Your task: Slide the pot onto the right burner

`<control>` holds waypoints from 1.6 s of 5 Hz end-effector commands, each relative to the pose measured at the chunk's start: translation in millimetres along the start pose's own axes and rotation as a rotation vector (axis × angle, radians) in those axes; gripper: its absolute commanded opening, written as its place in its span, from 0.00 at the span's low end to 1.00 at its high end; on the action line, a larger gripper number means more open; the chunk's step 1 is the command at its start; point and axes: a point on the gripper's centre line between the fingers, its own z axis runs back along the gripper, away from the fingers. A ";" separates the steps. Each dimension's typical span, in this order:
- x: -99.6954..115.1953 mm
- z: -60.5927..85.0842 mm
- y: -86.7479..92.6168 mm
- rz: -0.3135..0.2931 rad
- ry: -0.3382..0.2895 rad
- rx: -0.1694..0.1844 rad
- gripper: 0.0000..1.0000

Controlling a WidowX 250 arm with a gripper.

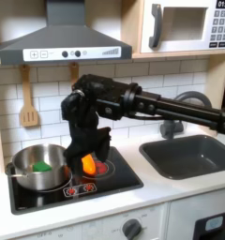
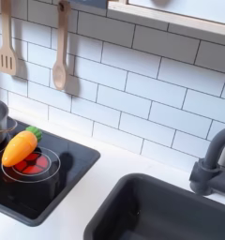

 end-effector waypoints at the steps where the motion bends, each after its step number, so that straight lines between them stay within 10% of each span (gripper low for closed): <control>1: 25.9 7.3 16.7 0.054 -0.020 -0.063 1.00; 4: 46.0 2.3 38.7 0.104 -0.043 -0.057 1.00; 5: 47.4 -2.4 32.4 0.061 -0.088 -0.006 1.00; 8: 42.0 -22.0 19.6 0.021 -0.109 -0.027 1.00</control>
